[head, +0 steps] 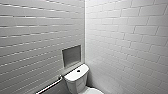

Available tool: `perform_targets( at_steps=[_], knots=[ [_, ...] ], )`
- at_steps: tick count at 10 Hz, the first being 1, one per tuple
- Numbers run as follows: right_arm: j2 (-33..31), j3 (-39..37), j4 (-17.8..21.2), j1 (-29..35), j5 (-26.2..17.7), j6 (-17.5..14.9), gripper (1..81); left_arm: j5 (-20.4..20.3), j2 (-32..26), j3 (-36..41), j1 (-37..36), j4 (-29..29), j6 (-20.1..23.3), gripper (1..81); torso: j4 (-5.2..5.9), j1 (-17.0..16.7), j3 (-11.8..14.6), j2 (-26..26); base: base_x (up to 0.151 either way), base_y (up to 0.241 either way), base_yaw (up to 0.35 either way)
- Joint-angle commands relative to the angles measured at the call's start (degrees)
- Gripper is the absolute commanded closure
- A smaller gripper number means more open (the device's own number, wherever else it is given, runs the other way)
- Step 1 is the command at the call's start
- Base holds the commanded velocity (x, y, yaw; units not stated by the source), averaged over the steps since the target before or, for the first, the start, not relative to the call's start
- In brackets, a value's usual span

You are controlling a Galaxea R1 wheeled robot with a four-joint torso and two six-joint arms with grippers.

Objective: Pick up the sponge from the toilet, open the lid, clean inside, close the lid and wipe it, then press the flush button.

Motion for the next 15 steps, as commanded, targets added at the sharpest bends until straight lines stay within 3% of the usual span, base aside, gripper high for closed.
perform_targets(
  at_steps=[1, 5, 15],
  knots=[
    [0.08, 0.26, -0.02, 2.21, -3.39, 0.04, 81.1, 3.34, -0.18, 0.1, -3.23, 0.52, 0.14, 1.0, 0.0, 0.0, 0.0, 0.0, 0.0, 0.0, 0.0],
    [-0.01, 0.17, 0.07, 2.21, -3.48, 0.04, 81.1, 3.25, -0.27, 0.19, -3.23, 0.43, 0.14, 1.0, 0.0, -0.09, 0.02, -0.02, 0.039, 0.0, 0.0],
    [-0.01, 0.34, 0.07, 2.04, -3.39, 0.13, 81.1, 3.25, -0.27, 0.28, -3.23, 0.43, 0.14, 1.0, 0.0, -0.15, 0.04, 0.02, 0.107, 0.0, 0.0]
  ],
)
